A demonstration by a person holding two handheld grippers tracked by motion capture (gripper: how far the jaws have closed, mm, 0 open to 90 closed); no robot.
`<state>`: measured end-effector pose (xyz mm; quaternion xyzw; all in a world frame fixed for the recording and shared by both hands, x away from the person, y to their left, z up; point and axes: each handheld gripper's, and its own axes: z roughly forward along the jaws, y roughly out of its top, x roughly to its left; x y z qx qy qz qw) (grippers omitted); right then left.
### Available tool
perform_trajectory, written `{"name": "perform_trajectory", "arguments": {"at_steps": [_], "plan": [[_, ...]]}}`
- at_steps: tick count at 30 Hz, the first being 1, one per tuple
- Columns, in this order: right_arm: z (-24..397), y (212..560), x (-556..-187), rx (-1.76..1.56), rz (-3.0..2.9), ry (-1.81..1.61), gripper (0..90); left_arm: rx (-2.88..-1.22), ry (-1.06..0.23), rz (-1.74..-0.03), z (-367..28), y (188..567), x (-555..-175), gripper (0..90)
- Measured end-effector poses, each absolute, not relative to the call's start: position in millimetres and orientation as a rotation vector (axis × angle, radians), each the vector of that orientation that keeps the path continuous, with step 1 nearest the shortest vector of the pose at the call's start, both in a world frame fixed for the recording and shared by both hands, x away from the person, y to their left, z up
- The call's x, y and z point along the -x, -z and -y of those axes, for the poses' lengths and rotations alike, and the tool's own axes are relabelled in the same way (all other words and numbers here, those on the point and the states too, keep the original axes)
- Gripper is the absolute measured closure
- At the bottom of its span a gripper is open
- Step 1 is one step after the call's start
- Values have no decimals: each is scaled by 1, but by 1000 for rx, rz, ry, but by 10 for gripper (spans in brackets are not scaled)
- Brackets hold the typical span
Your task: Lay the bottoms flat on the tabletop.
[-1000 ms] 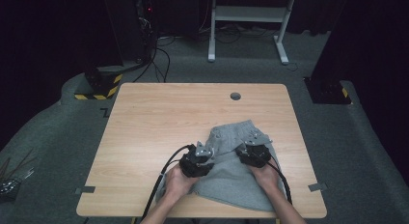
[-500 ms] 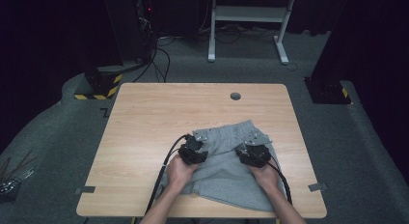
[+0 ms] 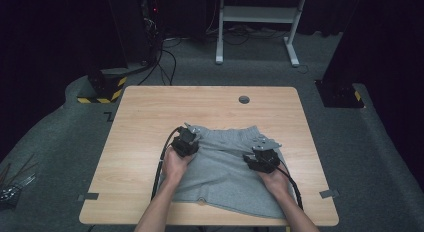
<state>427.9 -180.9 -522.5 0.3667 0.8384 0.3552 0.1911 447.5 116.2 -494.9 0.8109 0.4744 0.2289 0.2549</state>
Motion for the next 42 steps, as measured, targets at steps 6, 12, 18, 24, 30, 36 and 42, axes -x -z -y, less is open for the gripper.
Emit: {"name": "perform_trajectory", "arguments": {"at_steps": [6, 12, 18, 24, 30, 36, 42], "plan": [[187, 513, -416, -1016, -2368, -1024, 608, -2171, -664, -1214, -126, 480, -415, 443], [189, 511, -413, -950, -2472, -949, 867, -2182, -616, -1193, -137, 486, -392, 490], [181, 512, -445, -1002, -2437, -863, 898, -2148, -666, -1318, -147, 510, -413, 512], [178, 508, -465, -1090, -2392, -860, 702, -2061, -650, -1378, -155, 501, -417, 442], [178, 499, -426, -1013, -2414, -949, 617, -2068, -623, -1223, -148, 487, -380, 437], [186, 515, -417, -1060, -2437, -955, 579, -2171, -559, -1192, -136, 510, -369, 463], [188, 518, -453, -1015, -2417, -978, 565, -2062, -584, -1270, -149, 519, -406, 449]]}}
